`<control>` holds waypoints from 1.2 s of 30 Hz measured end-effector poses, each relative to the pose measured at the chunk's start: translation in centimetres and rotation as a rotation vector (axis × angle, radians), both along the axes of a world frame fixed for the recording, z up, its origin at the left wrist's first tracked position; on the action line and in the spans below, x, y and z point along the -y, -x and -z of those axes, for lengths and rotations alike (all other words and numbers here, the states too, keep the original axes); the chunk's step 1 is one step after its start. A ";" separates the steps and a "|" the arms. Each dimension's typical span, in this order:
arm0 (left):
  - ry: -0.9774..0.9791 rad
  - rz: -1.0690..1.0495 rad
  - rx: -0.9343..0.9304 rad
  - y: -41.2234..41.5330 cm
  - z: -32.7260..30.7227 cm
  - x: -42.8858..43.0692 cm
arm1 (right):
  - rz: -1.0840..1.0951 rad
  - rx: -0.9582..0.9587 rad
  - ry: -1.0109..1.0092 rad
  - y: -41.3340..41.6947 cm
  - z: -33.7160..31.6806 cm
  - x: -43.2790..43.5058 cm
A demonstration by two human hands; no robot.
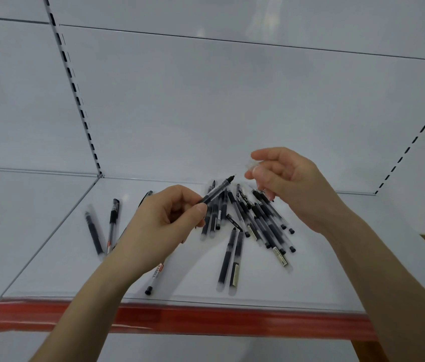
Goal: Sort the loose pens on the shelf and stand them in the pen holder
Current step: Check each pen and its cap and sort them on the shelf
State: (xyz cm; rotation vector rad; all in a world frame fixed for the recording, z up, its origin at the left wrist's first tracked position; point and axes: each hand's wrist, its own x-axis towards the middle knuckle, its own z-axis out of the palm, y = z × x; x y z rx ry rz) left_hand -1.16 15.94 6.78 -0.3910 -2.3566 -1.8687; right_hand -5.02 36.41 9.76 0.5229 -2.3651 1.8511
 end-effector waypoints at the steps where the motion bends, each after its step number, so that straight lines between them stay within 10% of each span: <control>1: 0.003 0.001 0.000 0.1 0.0 -0.1 | -0.001 0.015 0.020 0.0 0.0 0.0; 16: 0.061 0.057 -0.002 0.5 0.6 -0.6 | -0.178 -0.002 -0.091 -0.2 -0.3 0.2; 31: 0.141 -0.087 -0.061 1.5 2.4 -2.2 | -0.050 0.161 0.220 1.4 3.7 1.4; 36: 0.498 -0.408 -0.115 2.7 4.7 -0.4 | 0.209 0.036 -0.268 2.1 6.2 0.6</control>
